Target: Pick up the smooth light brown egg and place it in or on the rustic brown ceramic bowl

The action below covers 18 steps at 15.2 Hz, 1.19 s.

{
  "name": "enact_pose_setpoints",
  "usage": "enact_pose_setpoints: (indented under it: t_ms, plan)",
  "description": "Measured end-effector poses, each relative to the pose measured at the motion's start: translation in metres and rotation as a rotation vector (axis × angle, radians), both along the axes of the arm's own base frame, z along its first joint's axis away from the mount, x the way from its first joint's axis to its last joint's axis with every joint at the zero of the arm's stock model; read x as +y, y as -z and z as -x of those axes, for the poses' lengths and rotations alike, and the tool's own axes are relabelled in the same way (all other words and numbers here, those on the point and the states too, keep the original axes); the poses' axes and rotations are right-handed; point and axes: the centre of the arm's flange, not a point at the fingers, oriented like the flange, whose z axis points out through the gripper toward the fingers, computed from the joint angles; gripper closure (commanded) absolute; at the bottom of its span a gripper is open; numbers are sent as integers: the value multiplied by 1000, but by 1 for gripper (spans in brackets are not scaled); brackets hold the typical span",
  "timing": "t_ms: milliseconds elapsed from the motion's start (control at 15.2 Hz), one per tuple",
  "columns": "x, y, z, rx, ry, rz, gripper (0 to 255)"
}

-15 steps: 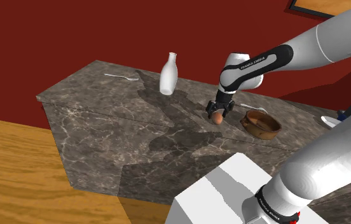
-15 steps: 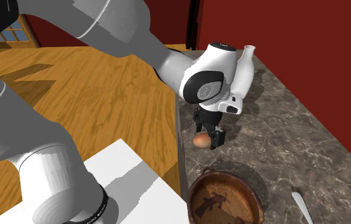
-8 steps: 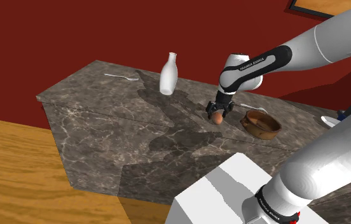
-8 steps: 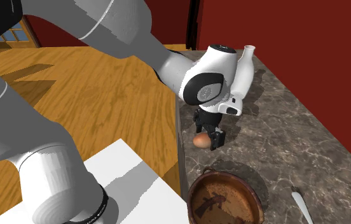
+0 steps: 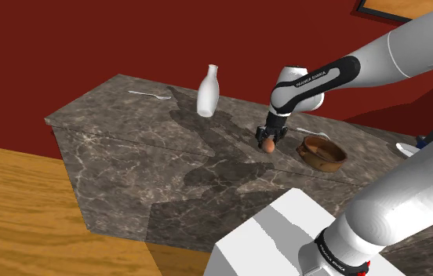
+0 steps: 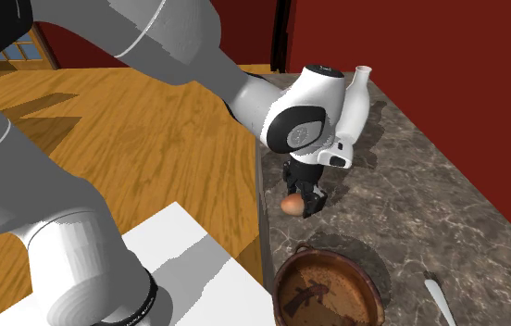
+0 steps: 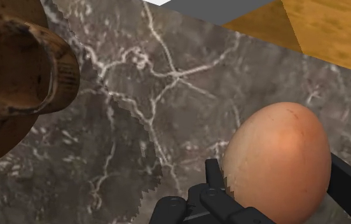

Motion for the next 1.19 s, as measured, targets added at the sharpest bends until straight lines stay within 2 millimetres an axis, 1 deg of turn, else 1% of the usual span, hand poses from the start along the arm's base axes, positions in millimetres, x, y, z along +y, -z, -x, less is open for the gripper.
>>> enact_pose_setpoints:
  t_ms: [132, 264, 1188]
  plan:
    - [0, 0, 0, 0, 0, 0, 255]
    - [1, -6, 0, 0, 0, 0, 255]
    - [0, -79, 0, -1, 0, 0, 255]
